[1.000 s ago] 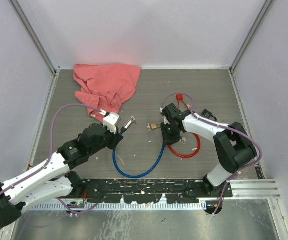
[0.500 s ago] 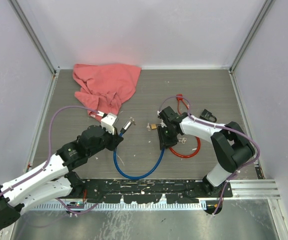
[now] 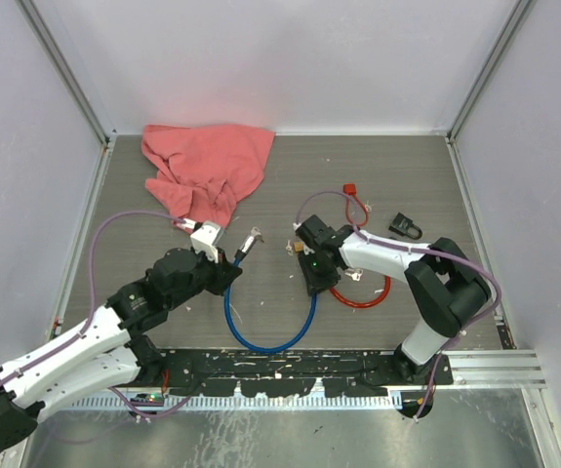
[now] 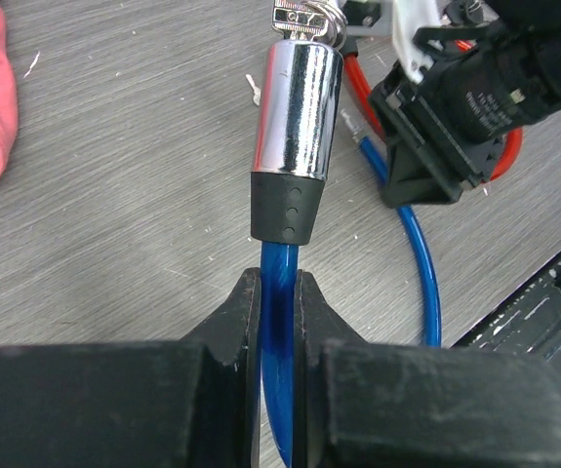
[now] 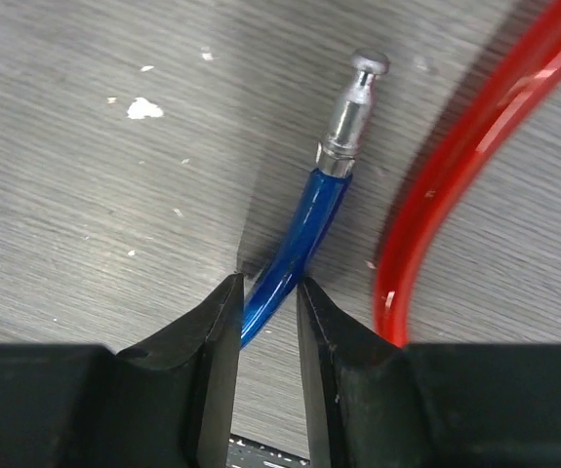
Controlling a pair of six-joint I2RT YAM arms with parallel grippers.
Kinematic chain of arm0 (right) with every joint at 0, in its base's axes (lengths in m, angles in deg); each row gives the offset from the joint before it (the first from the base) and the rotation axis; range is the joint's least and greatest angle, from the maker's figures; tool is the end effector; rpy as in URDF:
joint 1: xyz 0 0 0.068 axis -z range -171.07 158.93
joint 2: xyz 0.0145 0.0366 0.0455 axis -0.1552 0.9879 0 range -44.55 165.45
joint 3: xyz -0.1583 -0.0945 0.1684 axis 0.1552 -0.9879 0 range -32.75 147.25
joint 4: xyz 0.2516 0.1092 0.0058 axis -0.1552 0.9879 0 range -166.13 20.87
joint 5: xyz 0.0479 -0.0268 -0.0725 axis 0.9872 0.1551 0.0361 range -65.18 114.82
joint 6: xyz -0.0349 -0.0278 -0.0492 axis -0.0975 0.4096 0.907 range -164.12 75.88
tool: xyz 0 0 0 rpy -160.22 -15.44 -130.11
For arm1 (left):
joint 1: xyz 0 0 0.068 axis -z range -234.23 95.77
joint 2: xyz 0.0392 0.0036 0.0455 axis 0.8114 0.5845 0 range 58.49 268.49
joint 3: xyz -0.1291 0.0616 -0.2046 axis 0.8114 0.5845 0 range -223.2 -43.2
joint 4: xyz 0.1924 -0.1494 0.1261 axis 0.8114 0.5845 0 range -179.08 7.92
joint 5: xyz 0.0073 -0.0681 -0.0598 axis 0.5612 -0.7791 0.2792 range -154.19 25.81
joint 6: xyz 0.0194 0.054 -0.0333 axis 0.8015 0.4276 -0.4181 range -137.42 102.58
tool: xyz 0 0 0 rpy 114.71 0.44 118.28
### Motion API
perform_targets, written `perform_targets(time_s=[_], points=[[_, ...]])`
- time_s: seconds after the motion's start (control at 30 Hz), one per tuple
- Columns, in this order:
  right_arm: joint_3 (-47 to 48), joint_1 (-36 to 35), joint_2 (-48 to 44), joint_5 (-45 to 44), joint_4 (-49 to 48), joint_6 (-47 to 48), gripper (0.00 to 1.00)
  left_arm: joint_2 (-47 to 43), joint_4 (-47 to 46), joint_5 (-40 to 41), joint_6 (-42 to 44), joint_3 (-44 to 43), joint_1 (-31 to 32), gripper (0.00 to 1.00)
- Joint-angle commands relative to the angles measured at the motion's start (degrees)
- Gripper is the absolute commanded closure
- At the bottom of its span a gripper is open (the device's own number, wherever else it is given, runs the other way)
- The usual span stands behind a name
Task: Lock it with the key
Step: Lock the lock.
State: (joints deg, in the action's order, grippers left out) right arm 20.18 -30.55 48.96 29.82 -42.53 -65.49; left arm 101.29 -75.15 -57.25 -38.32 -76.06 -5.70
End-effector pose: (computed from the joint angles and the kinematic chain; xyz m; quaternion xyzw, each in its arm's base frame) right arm 0.2322 0.1973 0.1087 -0.1617 0.9763 0.1069 0.0966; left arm 0.1534 -0.1640 0.2399 0.1677 0.8202 -0.2684 0.4765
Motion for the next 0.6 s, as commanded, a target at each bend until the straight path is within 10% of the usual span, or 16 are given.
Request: perform_targets(time_s=[0.0,0.23,0.57], points=[[-0.27,-2.97,3.59,-2.28,-1.68,2.39,0.68,-2.37,-6.61,-0.82,-1.9,0.24,0.3,1.0],[-1.94,-3.05,4.11,-1.95,-4.04,5.21,0.98,-4.36,-8.13,-1.08,-3.08,2.63,0.26,1.0],[1.67,-2.7,-3.11,5.54,-8.06,17.57,0.99,-5.71,-11.68,-1.83,-5.19,4.61,0.22,1.0]])
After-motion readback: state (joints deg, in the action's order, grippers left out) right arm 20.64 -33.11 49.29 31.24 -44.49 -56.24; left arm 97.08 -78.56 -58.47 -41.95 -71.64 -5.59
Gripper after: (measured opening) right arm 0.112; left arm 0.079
